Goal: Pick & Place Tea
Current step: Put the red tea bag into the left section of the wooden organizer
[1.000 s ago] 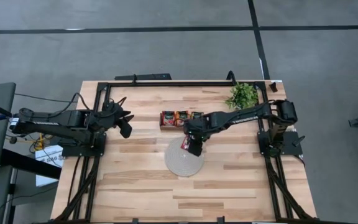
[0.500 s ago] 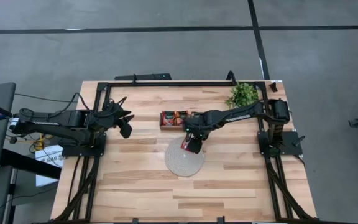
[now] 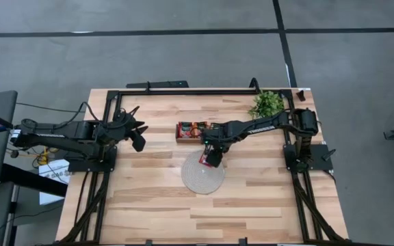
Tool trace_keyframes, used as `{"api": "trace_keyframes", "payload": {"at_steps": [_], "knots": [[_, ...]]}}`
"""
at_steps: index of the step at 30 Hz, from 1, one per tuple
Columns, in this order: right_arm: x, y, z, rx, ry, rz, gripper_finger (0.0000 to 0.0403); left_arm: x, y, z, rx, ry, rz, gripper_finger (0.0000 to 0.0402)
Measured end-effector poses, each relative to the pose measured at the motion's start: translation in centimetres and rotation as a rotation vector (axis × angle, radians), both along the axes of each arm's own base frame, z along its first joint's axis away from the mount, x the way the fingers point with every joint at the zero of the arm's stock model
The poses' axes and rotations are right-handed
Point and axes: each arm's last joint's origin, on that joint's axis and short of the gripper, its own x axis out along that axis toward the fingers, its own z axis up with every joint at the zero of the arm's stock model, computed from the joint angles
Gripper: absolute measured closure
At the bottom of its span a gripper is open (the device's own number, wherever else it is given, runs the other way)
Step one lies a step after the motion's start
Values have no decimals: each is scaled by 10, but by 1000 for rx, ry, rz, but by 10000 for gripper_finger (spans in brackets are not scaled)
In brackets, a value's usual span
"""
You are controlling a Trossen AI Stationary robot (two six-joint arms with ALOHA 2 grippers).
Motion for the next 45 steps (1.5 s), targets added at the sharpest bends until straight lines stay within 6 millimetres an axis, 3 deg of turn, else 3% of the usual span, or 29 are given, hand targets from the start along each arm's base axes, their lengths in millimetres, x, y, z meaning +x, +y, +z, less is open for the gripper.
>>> {"api": "trace_keyframes", "payload": {"at_steps": [17, 24, 30, 45], "knots": [[1, 4, 0, -39, -4, -54, 231, 2, 0, 3, -1, -35, -1, 298], [7, 11, -16, -33, 11, -59, 221, 2, 0, 3, -1, -35, -2, 298], [7, 12, -17, -27, 21, -66, 221, 2, 0, 3, -4, -40, -11, 298], [7, 12, -18, -29, 21, -57, 336, 3, -1, 3, -10, -40, -21, 298]]}}
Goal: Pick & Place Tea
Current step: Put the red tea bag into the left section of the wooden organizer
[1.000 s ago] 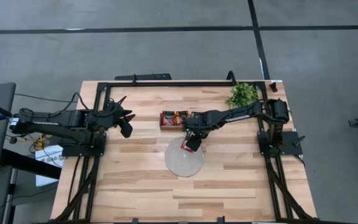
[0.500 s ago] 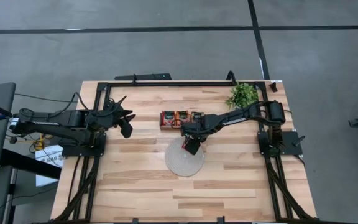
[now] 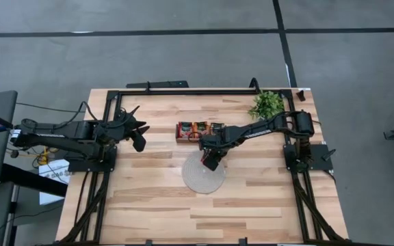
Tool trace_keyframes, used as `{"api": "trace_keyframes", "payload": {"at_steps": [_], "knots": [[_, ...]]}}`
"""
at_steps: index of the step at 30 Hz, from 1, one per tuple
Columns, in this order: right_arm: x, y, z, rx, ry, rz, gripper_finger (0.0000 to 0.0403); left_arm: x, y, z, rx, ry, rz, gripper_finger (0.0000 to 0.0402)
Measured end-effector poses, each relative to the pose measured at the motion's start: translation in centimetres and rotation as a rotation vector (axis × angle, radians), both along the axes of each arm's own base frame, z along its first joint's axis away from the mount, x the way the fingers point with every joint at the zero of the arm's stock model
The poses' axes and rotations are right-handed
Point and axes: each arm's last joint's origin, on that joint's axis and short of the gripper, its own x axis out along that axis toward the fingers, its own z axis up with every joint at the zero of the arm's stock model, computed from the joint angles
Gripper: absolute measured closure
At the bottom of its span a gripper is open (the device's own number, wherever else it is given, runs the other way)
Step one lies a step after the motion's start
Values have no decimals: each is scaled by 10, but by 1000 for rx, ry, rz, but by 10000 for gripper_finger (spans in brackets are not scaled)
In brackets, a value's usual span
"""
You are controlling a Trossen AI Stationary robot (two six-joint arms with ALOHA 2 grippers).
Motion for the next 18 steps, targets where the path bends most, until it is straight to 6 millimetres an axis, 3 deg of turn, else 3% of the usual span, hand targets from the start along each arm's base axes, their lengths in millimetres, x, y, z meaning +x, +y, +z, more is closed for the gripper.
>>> {"api": "trace_keyframes", "payload": {"at_steps": [10, 18], "knots": [[-3, 1, 11, -3, -22, 15, 398, 0, 0, 0, -1, -4, 0, 298], [-7, 2, 28, -7, -60, 22, 401, 2, 0, 3, -11, -40, -8, 298]]}}
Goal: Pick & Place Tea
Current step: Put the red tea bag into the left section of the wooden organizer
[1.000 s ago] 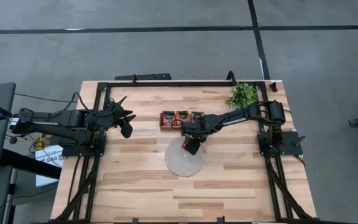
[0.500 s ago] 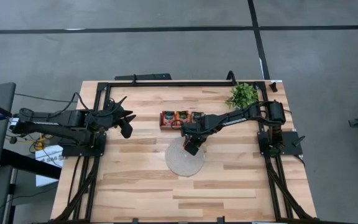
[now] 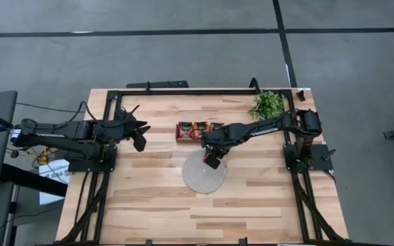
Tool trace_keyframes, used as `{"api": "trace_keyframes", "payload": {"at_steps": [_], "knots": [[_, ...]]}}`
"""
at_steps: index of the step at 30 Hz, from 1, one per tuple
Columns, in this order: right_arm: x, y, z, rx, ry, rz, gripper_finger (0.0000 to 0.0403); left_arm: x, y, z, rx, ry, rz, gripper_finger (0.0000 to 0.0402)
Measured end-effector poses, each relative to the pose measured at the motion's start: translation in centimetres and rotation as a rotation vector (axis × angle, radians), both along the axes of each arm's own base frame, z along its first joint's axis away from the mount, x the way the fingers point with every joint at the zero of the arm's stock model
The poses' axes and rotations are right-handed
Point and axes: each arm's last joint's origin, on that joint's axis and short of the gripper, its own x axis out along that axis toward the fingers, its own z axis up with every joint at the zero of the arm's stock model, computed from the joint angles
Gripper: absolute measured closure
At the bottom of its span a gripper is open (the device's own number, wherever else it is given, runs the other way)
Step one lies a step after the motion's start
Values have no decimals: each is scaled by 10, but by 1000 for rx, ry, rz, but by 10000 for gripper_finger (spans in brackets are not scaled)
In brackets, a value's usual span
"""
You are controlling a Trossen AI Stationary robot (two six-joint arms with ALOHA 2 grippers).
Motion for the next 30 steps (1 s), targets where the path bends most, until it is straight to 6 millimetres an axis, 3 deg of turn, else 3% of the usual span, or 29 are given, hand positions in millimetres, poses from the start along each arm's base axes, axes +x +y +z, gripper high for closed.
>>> {"api": "trace_keyframes", "payload": {"at_steps": [8, 17, 24, 30], "knots": [[-4, 10, 49, -20, -161, 72, 402, 10, -4, 1, -100, -45, -115, 298], [-2, 32, 111, -260, -343, 198, 402, 43, -10, -1, -227, -153, -233, 298], [10, 46, 124, -380, -364, 296, 403, 76, -13, 5, -242, -334, -317, 298], [10, 48, 130, -429, -382, 294, 403, 89, -14, 1, -318, -384, -322, 298]]}}
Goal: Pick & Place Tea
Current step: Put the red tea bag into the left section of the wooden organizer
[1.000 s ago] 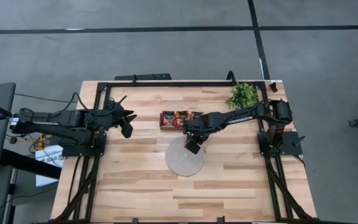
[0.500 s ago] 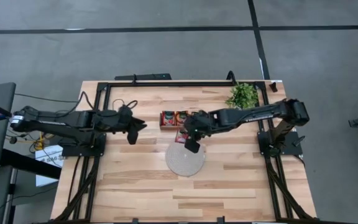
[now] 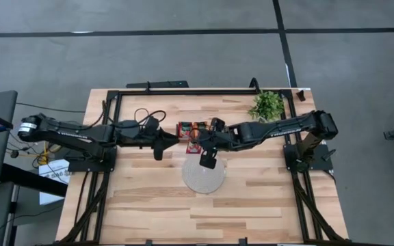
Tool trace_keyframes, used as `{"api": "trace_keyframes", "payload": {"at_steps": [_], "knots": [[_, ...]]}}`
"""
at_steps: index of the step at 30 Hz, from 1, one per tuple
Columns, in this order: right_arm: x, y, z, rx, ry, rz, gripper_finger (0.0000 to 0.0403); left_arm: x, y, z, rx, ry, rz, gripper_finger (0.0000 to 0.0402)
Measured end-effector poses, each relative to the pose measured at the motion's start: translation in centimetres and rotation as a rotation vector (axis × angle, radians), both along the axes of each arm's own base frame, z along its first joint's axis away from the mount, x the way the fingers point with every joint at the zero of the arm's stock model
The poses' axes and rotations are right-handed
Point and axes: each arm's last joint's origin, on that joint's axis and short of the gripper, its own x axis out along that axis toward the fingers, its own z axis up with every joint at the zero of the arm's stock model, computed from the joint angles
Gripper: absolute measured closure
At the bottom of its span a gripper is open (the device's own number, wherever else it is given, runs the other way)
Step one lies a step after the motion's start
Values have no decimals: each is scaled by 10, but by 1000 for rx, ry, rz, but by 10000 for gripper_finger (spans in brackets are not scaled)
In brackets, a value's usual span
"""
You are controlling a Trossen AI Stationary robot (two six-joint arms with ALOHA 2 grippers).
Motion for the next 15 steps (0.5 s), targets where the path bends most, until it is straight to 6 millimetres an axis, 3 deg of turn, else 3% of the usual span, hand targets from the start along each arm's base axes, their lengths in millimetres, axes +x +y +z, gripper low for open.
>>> {"api": "trace_keyframes", "payload": {"at_steps": [15], "knots": [[0, 6, 8, -31, -30, 20, 403, 21, -1, -5, -135, -99, 0, 298]]}}
